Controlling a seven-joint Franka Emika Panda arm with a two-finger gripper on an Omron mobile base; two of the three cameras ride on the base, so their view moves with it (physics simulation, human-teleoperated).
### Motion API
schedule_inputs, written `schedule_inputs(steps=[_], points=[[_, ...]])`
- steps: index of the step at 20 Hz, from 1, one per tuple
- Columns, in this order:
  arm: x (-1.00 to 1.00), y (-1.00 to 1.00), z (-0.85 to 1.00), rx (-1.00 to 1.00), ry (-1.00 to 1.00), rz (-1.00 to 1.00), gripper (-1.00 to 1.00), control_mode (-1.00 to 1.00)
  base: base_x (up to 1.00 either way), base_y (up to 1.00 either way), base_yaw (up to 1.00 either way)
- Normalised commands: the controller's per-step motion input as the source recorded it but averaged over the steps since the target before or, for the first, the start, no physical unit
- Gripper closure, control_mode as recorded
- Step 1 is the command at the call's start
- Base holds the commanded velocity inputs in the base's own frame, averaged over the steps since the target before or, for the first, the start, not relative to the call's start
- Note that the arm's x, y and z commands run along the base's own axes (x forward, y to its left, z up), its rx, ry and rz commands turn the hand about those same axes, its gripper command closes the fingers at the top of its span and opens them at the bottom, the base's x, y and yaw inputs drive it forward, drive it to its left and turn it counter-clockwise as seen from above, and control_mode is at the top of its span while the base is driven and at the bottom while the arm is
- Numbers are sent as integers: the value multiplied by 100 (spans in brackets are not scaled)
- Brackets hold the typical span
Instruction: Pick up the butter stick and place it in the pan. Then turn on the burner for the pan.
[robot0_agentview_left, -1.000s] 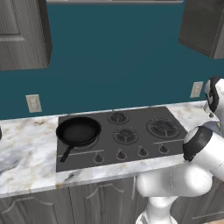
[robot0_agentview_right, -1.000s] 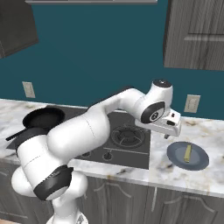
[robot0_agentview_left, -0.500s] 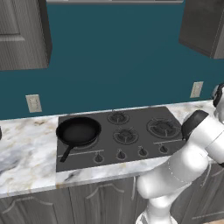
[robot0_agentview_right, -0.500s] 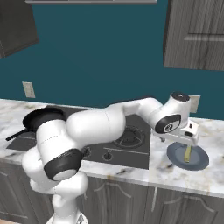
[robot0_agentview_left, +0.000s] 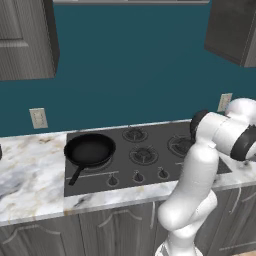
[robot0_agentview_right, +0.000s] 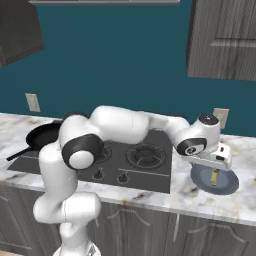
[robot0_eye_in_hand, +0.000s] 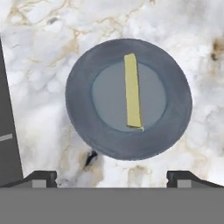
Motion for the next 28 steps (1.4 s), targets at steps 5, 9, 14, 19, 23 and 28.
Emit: schedule_inputs(steps=[5, 9, 14, 19, 23, 28], points=[[22, -45, -13, 3, 2, 0, -100, -100, 0, 0, 0], [20, -45, -5, 5, 5, 0, -100, -100, 0, 0, 0], [22, -31, -3, 5, 5, 0, -100, -100, 0, 0, 0], [23, 35, -29, 0, 3, 0, -100, -100, 0, 0, 0], [19, 55, -47, 0, 3, 0, -100, -100, 0, 0, 0], [7, 11, -39, 0, 0, 0, -100, -100, 0, 0, 0]])
